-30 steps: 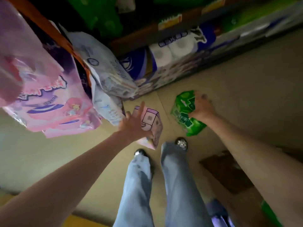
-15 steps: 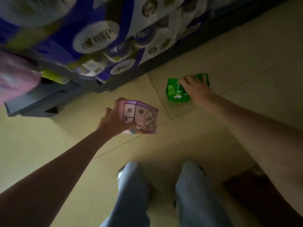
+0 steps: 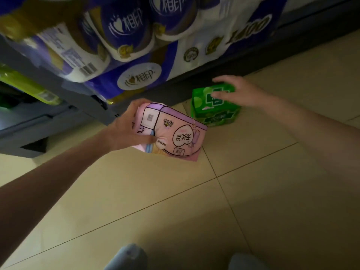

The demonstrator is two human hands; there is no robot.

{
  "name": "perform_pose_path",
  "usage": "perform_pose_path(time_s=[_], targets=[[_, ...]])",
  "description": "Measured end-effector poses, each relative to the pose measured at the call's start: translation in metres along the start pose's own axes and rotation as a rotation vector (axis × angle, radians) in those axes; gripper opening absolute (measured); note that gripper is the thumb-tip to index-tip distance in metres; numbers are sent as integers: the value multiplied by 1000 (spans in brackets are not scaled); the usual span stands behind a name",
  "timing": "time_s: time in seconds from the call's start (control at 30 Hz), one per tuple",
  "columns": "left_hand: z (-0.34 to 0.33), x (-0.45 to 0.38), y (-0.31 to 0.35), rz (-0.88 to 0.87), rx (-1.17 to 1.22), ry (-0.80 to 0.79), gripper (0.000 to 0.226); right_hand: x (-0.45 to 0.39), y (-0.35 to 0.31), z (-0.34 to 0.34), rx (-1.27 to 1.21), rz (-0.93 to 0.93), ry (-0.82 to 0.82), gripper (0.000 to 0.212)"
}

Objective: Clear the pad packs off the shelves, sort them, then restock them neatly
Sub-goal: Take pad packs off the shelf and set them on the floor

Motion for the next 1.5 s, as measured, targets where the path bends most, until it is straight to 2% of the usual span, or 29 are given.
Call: perform_pose_path(time_s=[0.03,0.07,0.13,0.17,0.3,0.4,0.47,0.53,0.6,0.67,0.77,0.83,0.9,0.97,1.07,1.2,1.37,1.5], targets=[[0,5,11,-26,26,-29,86,12,-9,-1,-262,-50,-98,67],[-2,9,24,-63,47,-56,86,25,-20,-5,-394,-79,-240,76],[-10,14,52,-149,100,-130,88,49,-34,-15,-378,-84,-498,85],[-17,14,64,-190,127,-164,88,56,-36,-16,-337,-78,-552,84],[-48,-10,102,-309,78,-193,88,66,-19,18,-158,-118,-464,75],[-67,-47,118,-434,-282,-55,95,68,5,63,198,-207,-362,83],[-81,-76,116,-405,-582,8,102,70,22,90,525,-310,-356,86],[-98,-98,104,-347,-794,1,104,72,39,106,828,-402,-332,86],[-113,-115,93,-305,-908,-1,106,64,57,108,1097,-384,-255,84],[-119,-127,86,-249,-970,31,108,49,77,101,1220,-315,-140,84],[-120,-139,88,-187,-985,108,109,29,103,100,1169,-277,82,87],[-118,-141,92,-163,-972,148,107,20,120,95,1075,-296,152,89],[-116,-144,91,-142,-990,167,104,12,136,81,958,-302,125,77],[-114,-141,90,-159,-1024,195,100,6,149,71,728,-322,100,64],[-109,-126,98,-266,-1052,208,88,7,137,76,553,-373,54,55],[-75,-76,151,-472,-1031,302,75,20,55,124,622,-345,197,69],[-7,-5,262,-592,-864,343,66,76,-69,213,585,-287,374,66],[46,61,370,-664,-725,363,64,139,-184,309,431,-72,763,61]])
Point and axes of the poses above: each hand's wrist, its own x-axis away from the middle knuckle, its own z-axis out of the back of the hand, y = z × x, the point moved 6 cm from there along -x, towards the middle knuckle, and after that the axes turned 7 degrees about z, right-handed, at the moved point
